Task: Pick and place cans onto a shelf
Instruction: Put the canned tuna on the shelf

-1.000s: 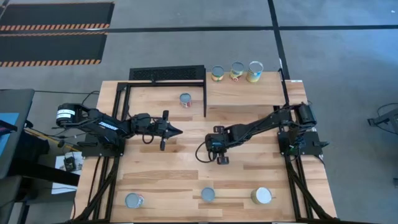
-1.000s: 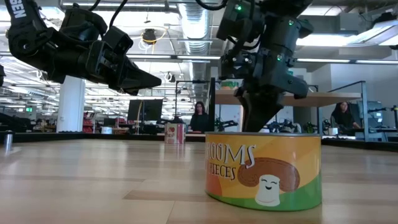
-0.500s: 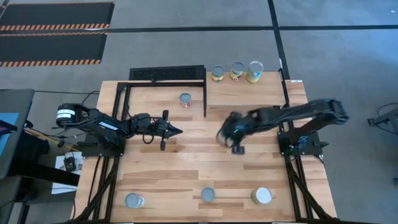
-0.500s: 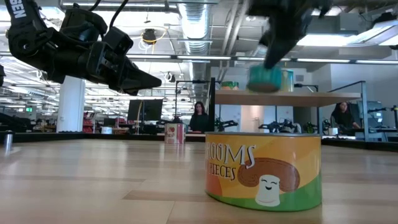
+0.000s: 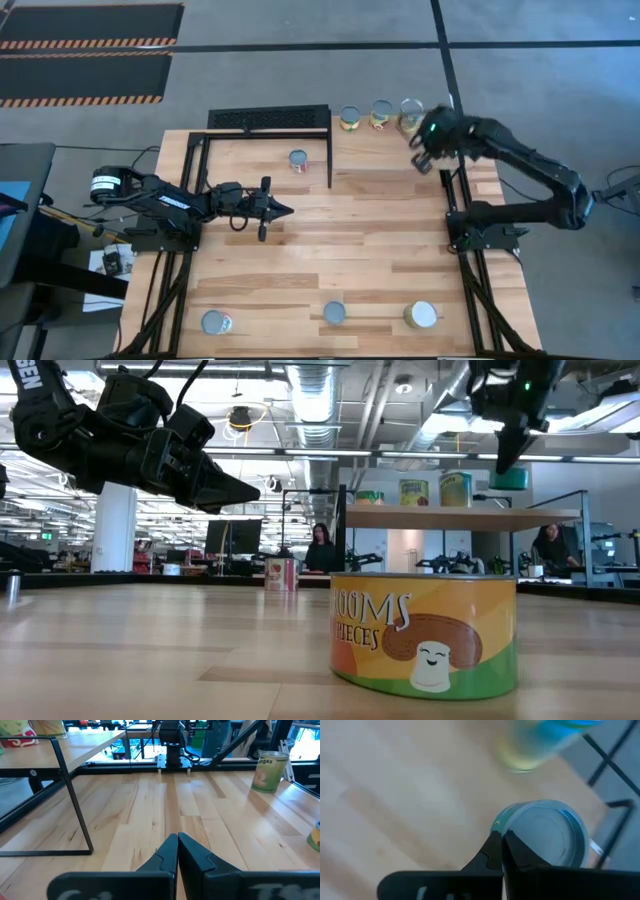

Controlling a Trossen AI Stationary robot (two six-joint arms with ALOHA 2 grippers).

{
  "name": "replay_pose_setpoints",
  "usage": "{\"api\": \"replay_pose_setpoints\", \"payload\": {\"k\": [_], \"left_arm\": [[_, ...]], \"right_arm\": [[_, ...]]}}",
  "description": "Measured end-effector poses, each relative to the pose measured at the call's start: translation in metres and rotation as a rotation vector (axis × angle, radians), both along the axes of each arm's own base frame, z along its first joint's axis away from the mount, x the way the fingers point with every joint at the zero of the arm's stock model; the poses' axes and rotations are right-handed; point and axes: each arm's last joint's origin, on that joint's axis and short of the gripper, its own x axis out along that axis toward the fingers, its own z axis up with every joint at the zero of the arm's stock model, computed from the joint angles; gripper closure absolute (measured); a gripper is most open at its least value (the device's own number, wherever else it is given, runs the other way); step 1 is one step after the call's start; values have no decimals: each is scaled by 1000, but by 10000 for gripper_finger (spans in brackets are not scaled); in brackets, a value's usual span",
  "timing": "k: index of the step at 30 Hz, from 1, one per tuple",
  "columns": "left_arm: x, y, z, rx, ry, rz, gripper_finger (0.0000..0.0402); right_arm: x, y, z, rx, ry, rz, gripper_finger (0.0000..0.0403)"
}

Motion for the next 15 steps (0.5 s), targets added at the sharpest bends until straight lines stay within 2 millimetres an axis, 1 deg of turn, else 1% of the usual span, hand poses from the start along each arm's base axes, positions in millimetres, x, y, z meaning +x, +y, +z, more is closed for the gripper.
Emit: {"api": "replay_pose_setpoints", "payload": {"k": [4, 9, 11, 15], "left_arm": [[0, 0, 0, 0, -1, 0, 401], [0, 0, 0, 0, -1, 0, 401], [0, 0, 0, 0, -1, 0, 401], [0, 0, 0, 0, -1, 1, 401]], "right_arm": [[-16, -35, -2, -3, -35, -106, 398], [-24, -71, -13, 37, -64, -188, 398], [-23, -80, -20, 60, -51, -192, 397], [-17, -93, -24, 77, -39, -199, 397]]}}
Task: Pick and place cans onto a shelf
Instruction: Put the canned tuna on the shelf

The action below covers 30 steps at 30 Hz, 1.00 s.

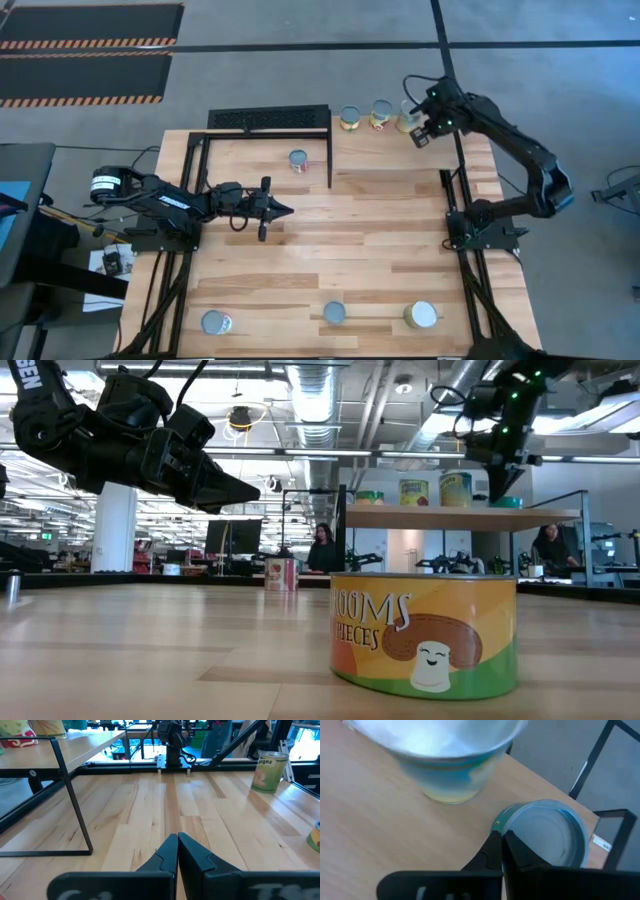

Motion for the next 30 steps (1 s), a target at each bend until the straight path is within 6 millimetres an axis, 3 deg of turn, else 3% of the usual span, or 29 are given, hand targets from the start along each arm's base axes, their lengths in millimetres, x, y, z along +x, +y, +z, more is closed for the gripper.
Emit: {"api": "replay_pose_setpoints", "payload": {"k": [12, 30], "left_arm": [[0, 1, 0, 0, 1, 23, 401], [0, 1, 0, 0, 3, 22, 401]], "right_arm": [[8, -16, -11, 12, 53, -14, 391], [5, -11, -4, -58, 122, -28, 307]]}}
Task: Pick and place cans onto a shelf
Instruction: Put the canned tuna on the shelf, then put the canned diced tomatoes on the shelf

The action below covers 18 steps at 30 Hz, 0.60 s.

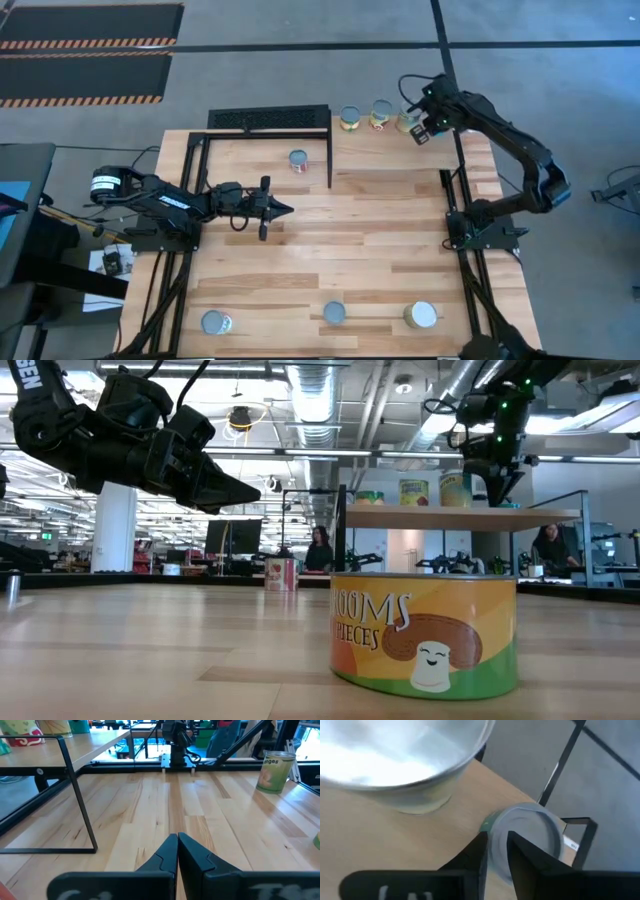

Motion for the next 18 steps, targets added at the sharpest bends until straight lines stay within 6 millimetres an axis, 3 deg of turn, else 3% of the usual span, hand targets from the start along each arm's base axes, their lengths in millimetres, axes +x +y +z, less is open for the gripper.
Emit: {"api": "replay_pose_setpoints", "payload": {"k": [5, 9, 14, 18], "left_arm": [[0, 0, 0, 0, 0, -2, 401], [0, 0, 0, -1, 1, -2, 401], [0, 0, 0, -2, 4, -5, 401], [0, 0, -1, -3, 11, -5, 401]], "right_arm": [[-5, 19, 19, -67, -50, 24, 310], [-4, 42, 32, -111, -154, 93, 337], [3, 75, 25, -176, -342, 276, 393], [10, 103, 9, -248, -475, 404, 386]]}}
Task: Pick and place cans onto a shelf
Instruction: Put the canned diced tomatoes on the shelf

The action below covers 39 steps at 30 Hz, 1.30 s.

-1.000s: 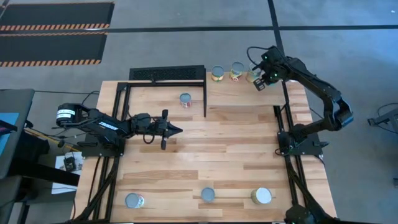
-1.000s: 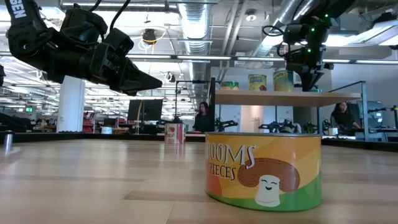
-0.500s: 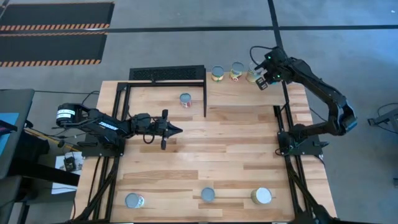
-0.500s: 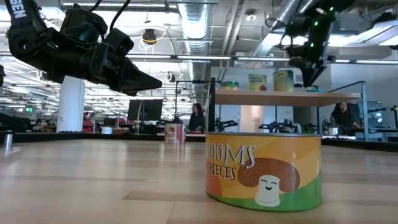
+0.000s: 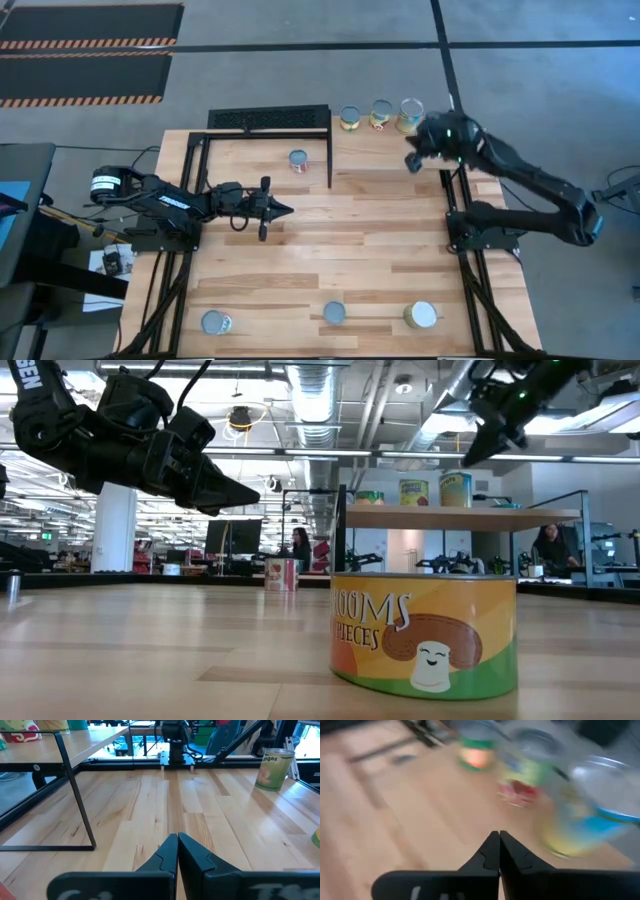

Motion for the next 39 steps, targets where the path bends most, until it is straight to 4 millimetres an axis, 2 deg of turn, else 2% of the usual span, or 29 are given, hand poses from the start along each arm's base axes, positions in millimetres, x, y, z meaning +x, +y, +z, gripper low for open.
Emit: {"api": "replay_pose_setpoints", "payload": {"k": [9, 17, 24, 30, 39], "left_arm": [[0, 0, 0, 0, -1, 0, 401], [0, 0, 0, -1, 4, 0, 401], [2, 0, 1, -13, -1, 3, 401], [15, 1, 10, -42, 22, -2, 401], [38, 8, 22, -64, 246, 23, 401]], "right_arm": [[21, 61, -44, -130, -278, 355, 392], [30, 94, -87, -196, -412, 544, 393], [24, 106, -112, -222, -461, 618, 394], [17, 110, -124, -243, -547, 704, 394], [7, 110, -137, -302, -602, 726, 394]]}}
